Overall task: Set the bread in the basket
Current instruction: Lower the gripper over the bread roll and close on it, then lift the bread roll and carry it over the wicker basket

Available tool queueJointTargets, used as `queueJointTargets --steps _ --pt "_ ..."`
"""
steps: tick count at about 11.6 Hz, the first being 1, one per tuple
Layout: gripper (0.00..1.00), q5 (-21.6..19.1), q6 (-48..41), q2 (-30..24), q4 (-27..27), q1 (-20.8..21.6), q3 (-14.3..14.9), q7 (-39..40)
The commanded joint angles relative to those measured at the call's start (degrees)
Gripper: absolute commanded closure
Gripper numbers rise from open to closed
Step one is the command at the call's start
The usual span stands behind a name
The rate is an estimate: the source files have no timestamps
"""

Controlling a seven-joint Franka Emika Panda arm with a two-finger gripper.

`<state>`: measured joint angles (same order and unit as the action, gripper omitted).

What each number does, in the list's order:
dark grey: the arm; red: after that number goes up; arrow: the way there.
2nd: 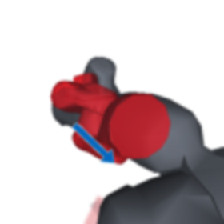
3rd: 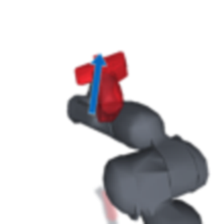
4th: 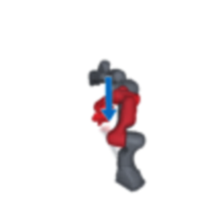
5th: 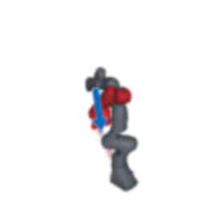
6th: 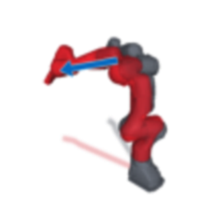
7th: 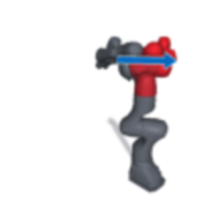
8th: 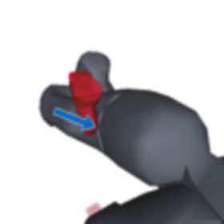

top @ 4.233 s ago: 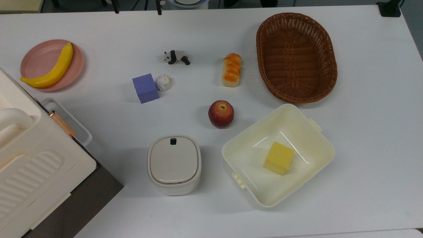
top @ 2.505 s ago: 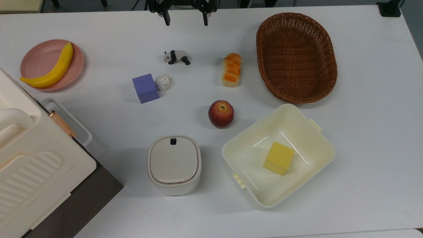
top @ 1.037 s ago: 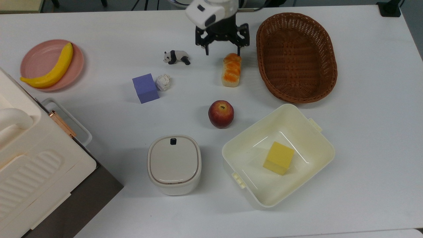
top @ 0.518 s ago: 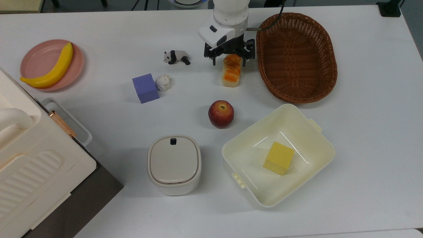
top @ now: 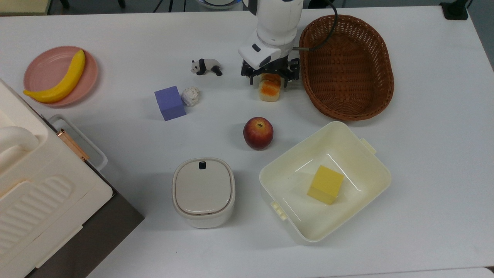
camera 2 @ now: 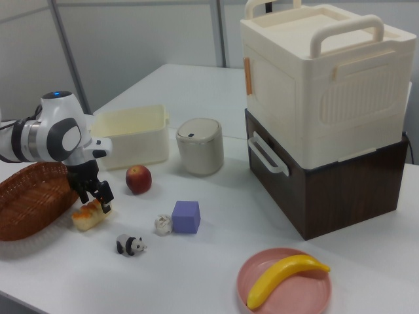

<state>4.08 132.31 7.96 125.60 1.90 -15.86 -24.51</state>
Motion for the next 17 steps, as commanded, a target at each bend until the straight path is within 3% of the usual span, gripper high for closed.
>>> queueJointTargets --steps 1,2,3,4,5,9,13,15,17 --pt "0.0 2.1 0.9 1.2 -0.8 0.8 0.2 -2.2" --pt "0.0 2.5 0.9 1.4 -0.8 0.9 0.2 -2.1" --pt "0.26 2.5 0.9 1.4 -0.8 0.9 0.2 -2.2" --pt "0.82 2.5 0.9 1.4 -0.8 0.8 0.3 -2.3" --pt "0.88 2.5 0.9 1.4 -1.1 0.8 0.3 -2.3" --pt "0.87 2.5 0.8 0.9 -1.9 0.6 0.4 -2.2" --pt "0.86 1.6 -3.6 -4.8 -8.4 -1.5 0.7 -2.5" --pt "0.86 0.8 -9.5 -4.4 -14.9 -0.2 0.4 -3.1" --pt "0.86 0.7 -9.9 -4.4 -15.7 3.2 0.0 -5.6"
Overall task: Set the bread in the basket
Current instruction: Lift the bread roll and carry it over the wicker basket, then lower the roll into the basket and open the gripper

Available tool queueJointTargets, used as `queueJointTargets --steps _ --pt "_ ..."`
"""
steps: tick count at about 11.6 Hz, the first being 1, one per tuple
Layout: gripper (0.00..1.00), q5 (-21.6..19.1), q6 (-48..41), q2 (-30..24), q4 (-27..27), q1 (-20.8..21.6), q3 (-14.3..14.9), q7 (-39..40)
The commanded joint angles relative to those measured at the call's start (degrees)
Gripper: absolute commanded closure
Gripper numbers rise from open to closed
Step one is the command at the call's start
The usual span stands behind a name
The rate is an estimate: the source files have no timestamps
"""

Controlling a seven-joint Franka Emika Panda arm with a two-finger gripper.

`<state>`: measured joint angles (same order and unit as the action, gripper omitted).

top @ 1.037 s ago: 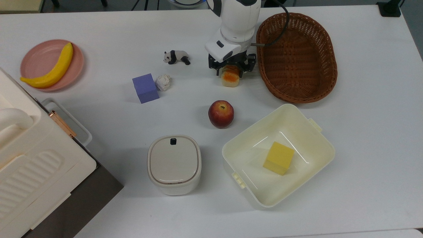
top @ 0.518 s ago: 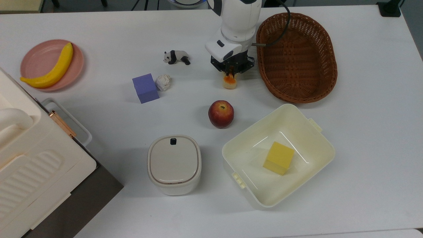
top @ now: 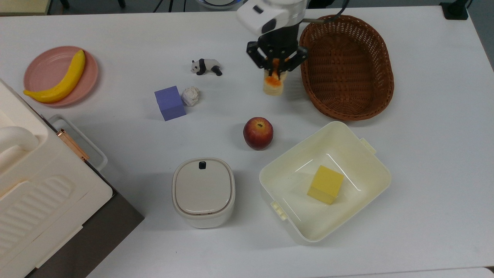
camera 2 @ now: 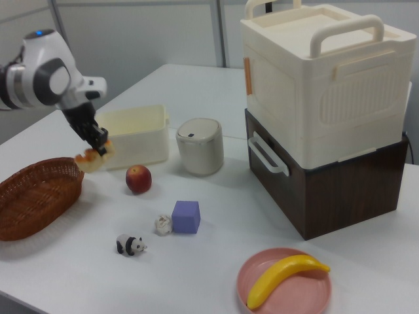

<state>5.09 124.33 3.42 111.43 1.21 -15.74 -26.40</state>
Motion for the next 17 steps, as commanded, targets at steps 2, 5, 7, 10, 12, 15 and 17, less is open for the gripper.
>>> queueJointTargets --steps 2,5,7,10,12,15,17 --pt "0.86 -0.3 -2.0 0.9 -1.0 7.2 -0.2 -5.1" --pt "0.86 -0.3 -4.1 1.8 -0.9 11.9 -0.5 -5.2" --pt "0.84 -0.2 -6.1 2.6 -0.9 15.7 -0.5 -5.0" --pt "0.82 0.0 -8.7 2.9 -0.9 19.9 -0.5 -5.0" --pt "0.36 0.1 -9.8 2.9 -0.9 20.2 -0.7 -4.9" --pt "0.0 1.1 -11.1 3.0 -0.9 20.8 -0.8 -1.5" --pt "0.0 1.3 -11.5 2.7 -1.4 20.3 -0.8 -1.5"
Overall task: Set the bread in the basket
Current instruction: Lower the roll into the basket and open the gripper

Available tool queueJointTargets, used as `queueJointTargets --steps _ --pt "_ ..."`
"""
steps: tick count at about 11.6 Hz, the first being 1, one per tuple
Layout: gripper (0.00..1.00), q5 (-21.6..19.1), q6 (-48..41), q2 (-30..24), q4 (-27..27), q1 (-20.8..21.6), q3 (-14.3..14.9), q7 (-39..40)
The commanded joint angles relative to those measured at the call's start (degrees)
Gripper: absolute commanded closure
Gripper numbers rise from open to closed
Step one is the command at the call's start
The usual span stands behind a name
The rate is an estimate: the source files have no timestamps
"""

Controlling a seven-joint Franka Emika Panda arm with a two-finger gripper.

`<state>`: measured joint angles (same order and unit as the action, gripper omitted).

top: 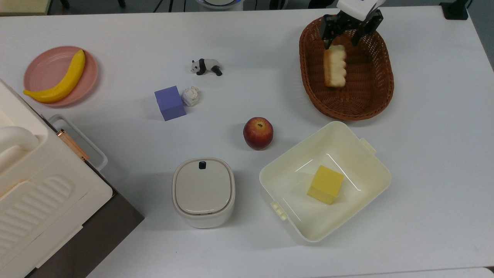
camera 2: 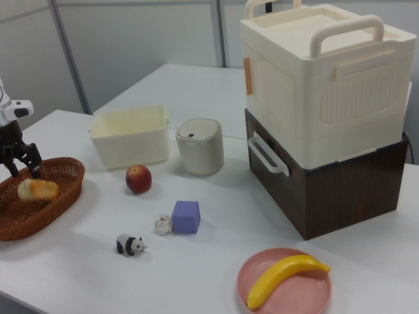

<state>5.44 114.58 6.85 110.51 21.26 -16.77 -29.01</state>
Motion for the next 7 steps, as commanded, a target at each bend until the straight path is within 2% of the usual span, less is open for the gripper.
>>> queueJointTargets --steps 1,3,4,7 --pt "0.0 1.5 -1.7 -1.1 -0.5 -0.1 0.3 1.3" --pt "0.0 3.3 -3.5 -2.5 -2.3 -2.5 0.3 1.2" --pt "0.0 3.3 -6.3 -2.6 -5.5 -4.9 0.3 1.3" --pt "0.0 2.6 -12.1 -4.0 -12.2 -14.6 0.7 1.6"
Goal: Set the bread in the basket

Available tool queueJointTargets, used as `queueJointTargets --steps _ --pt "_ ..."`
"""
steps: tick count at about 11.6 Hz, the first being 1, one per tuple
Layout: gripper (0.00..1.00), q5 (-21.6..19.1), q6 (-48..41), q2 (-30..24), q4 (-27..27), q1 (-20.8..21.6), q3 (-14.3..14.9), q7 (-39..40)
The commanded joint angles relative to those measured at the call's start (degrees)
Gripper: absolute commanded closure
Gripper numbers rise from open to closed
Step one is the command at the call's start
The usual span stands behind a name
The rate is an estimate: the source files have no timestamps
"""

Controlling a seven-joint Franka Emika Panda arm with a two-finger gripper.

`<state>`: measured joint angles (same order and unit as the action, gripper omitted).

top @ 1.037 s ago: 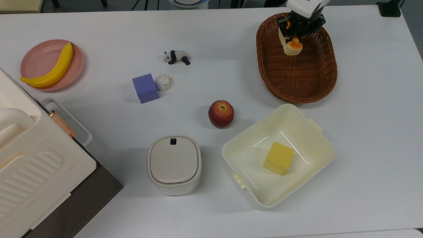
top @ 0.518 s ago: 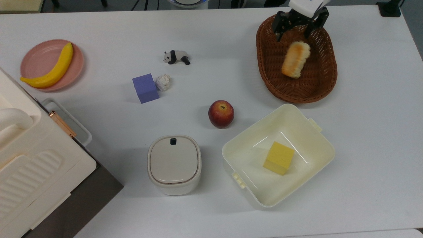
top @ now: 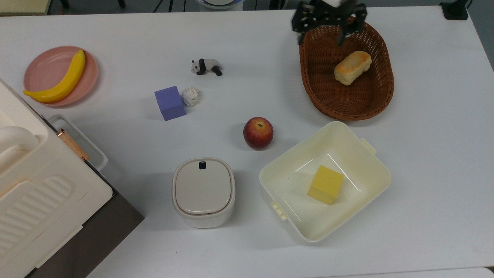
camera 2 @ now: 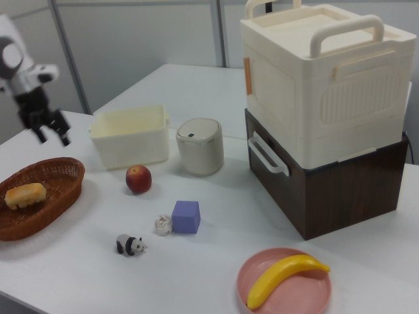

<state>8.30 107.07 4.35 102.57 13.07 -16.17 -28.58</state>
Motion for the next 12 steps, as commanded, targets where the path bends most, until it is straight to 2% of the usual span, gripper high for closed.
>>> queueJointTargets --steps 1,2,5,6,7,8,9,10,12 --pt "0.0 -0.6 -5.2 -2.5 -4.9 -10.5 0.0 1.2" --pt "0.0 -0.7 -6.0 -3.6 -4.9 -13.3 0.0 1.7" --pt "0.0 -0.7 -9.2 -5.8 -6.1 -19.9 1.3 11.1" --pt "0.0 -2.0 -11.4 -5.8 -7.6 -19.8 4.8 15.4" --pt "0.0 -6.8 -12.6 -5.8 -9.4 -19.0 9.4 20.9" --pt "0.0 -11.1 -13.8 -5.8 -11.1 -17.9 13.1 23.5" --pt "0.0 -12.3 -15.1 -5.9 -11.3 -16.1 16.5 23.7" --pt "0.0 -12.4 -16.3 -6.1 -11.3 -14.0 18.5 23.7" --pt "0.0 -12.6 -16.5 -6.0 -11.0 -13.5 19.1 24.0"
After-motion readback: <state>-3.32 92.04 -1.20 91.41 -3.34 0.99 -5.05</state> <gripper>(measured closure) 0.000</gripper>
